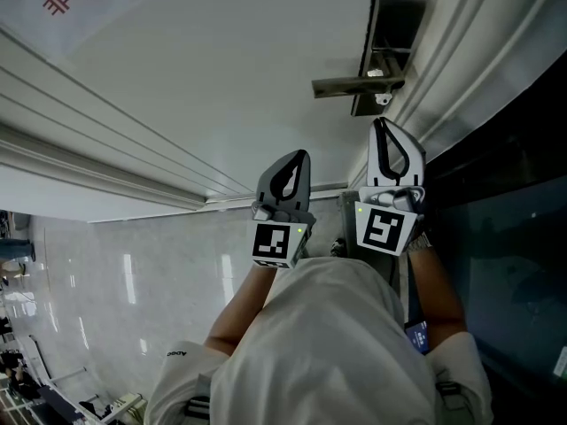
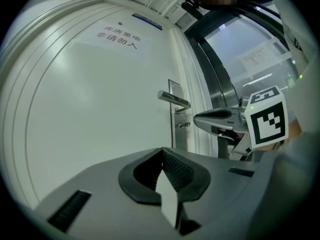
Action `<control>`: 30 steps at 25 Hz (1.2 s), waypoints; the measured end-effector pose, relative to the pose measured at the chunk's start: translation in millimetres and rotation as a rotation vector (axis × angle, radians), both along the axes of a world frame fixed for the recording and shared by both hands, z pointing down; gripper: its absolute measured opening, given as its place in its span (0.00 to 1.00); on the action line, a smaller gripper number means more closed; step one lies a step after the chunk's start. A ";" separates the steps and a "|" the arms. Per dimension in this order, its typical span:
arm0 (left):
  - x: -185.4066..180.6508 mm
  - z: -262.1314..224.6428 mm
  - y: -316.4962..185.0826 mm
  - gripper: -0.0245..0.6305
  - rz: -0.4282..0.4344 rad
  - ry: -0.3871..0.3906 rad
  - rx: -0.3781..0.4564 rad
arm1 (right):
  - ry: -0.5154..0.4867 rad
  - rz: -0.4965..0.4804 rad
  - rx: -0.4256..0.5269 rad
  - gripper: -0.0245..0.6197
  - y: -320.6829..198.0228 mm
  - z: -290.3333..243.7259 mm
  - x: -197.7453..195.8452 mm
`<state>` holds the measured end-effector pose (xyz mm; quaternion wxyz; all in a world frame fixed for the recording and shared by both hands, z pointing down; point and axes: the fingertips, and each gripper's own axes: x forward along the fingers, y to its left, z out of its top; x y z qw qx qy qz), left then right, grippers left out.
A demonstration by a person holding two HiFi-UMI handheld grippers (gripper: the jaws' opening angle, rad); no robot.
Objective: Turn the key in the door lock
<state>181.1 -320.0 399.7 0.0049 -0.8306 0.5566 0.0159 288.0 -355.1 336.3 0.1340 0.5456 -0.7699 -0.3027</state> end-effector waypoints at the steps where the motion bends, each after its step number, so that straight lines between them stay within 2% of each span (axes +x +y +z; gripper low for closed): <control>1: -1.2 0.1 0.8 0.05 -0.006 0.000 0.000 | -0.021 -0.010 -0.006 0.05 2.1 1.2 -1.4; 6: -16.5 1.6 8.7 0.05 -0.067 -0.005 -0.005 | -0.121 -0.103 -0.061 0.04 11.1 7.8 -18.4; 10: -38.5 1.1 19.7 0.05 -0.153 -0.007 -0.011 | -0.304 -0.212 -0.156 0.04 16.0 13.3 -40.6; 17: -67.8 -6.7 3.9 0.05 -0.348 -0.003 -0.027 | -0.469 -0.453 -0.506 0.04 -10.1 41.9 -78.5; 25: -134.4 2.3 45.7 0.05 -0.557 0.008 -0.049 | -0.479 -0.725 -0.661 0.04 27.1 53.2 -155.7; 30: -169.7 14.2 67.4 0.05 -0.660 0.016 -0.065 | -0.476 -0.818 -0.739 0.04 43.7 63.1 -195.9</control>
